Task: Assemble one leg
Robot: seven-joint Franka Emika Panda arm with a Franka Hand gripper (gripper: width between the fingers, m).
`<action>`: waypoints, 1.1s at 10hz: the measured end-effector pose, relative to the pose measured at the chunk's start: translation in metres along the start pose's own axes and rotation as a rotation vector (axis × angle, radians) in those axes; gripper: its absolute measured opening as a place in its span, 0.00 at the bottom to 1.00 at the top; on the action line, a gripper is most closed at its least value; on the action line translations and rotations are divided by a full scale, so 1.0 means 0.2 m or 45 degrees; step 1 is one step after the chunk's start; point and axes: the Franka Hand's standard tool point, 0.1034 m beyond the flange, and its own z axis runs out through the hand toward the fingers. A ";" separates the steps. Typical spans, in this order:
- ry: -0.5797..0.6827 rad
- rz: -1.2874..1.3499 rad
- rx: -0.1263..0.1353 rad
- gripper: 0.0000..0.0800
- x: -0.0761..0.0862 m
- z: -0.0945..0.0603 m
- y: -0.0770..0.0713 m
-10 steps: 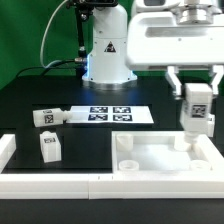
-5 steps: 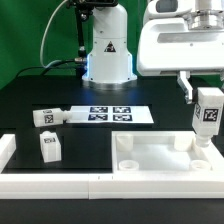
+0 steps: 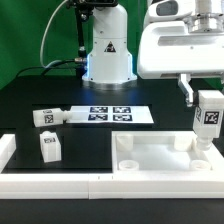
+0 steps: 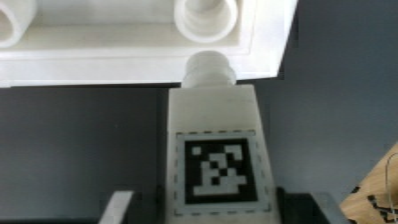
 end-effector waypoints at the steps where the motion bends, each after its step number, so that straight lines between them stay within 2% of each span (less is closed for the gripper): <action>1: 0.021 -0.004 -0.001 0.36 0.00 0.00 0.01; 5: 0.058 -0.045 -0.011 0.36 -0.07 0.08 0.00; 11: 0.026 -0.040 -0.010 0.36 -0.16 0.13 -0.04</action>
Offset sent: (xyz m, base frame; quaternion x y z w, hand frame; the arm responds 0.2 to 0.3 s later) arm 0.0075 -0.0021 -0.0104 -0.0113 0.0415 -0.0201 0.9989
